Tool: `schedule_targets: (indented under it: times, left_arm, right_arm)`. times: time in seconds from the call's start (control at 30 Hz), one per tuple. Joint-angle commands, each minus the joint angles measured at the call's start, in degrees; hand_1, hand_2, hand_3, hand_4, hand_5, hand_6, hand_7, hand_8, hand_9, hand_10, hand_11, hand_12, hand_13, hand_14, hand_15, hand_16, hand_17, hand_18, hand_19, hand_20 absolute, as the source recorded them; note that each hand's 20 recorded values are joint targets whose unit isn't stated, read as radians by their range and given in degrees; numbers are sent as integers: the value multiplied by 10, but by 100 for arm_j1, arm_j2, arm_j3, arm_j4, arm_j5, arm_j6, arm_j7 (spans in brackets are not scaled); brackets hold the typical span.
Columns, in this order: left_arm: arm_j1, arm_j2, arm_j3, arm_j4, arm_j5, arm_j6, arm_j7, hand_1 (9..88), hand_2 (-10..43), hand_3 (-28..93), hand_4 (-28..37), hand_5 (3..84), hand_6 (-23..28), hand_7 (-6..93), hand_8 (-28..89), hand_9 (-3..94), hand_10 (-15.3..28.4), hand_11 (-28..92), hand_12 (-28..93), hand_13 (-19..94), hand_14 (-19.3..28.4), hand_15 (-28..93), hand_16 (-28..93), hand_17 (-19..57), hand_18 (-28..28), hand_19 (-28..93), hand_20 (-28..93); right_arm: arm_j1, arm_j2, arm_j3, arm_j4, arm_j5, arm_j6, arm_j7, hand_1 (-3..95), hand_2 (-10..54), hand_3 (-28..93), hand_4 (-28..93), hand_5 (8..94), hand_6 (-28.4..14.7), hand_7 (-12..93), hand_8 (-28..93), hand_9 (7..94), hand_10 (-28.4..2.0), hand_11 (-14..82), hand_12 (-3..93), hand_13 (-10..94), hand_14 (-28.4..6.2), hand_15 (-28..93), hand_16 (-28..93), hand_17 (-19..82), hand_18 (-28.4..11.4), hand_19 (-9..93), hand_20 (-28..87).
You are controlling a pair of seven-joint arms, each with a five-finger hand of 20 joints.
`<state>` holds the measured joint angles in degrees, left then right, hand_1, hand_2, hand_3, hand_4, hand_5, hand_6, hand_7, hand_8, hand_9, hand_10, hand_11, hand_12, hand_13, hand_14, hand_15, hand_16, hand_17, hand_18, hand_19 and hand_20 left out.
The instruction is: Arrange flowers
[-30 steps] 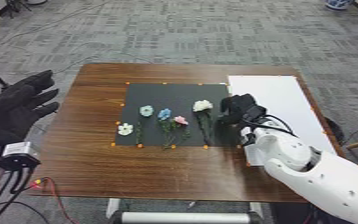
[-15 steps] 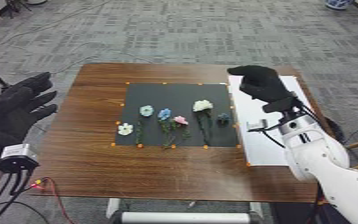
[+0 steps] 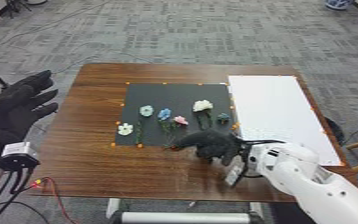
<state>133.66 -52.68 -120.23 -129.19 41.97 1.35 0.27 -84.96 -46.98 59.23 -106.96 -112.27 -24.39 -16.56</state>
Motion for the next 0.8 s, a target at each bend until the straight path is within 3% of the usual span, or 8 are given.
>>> schedule_targets:
  times: [0.03, 0.5, 0.8]
  left_arm:
    - [100, -5, -71, -35, -34, 25, -45, 246, -31, 709, -248, 238, 17, 207, -92, 170, 96, 151, 194, 62, 128, 387, -33, -138, 201, 395, 96]
    - [84, 28, -43, -10, -45, -12, -55, 244, -30, 708, -251, 237, 15, 200, -92, 170, 90, 139, 196, 68, 121, 373, -27, -134, 199, 390, 98]
    - [104, 26, -70, -16, -38, -11, -64, 243, -31, 708, -254, 235, 13, 198, -92, 171, 86, 133, 200, 71, 117, 367, -22, -131, 198, 389, 99]
  right_arm:
    - [263, -411, -341, -324, -855, -412, -112, 228, 345, 932, -94, 364, 56, 175, -153, 842, -117, 547, 295, 828, -62, 818, 326, 505, -230, 932, 648]
    - [787, -760, -851, -365, -1548, -465, 574, 201, 350, 932, -70, 356, 45, 188, -160, 898, -99, 538, 290, 878, -45, 818, 327, 572, -229, 932, 674]
    - [1114, -637, -1289, -260, -1658, -160, 879, 177, 349, 932, -54, 420, 41, 189, -162, 922, -97, 578, 296, 902, -45, 835, 330, 598, -236, 932, 696]
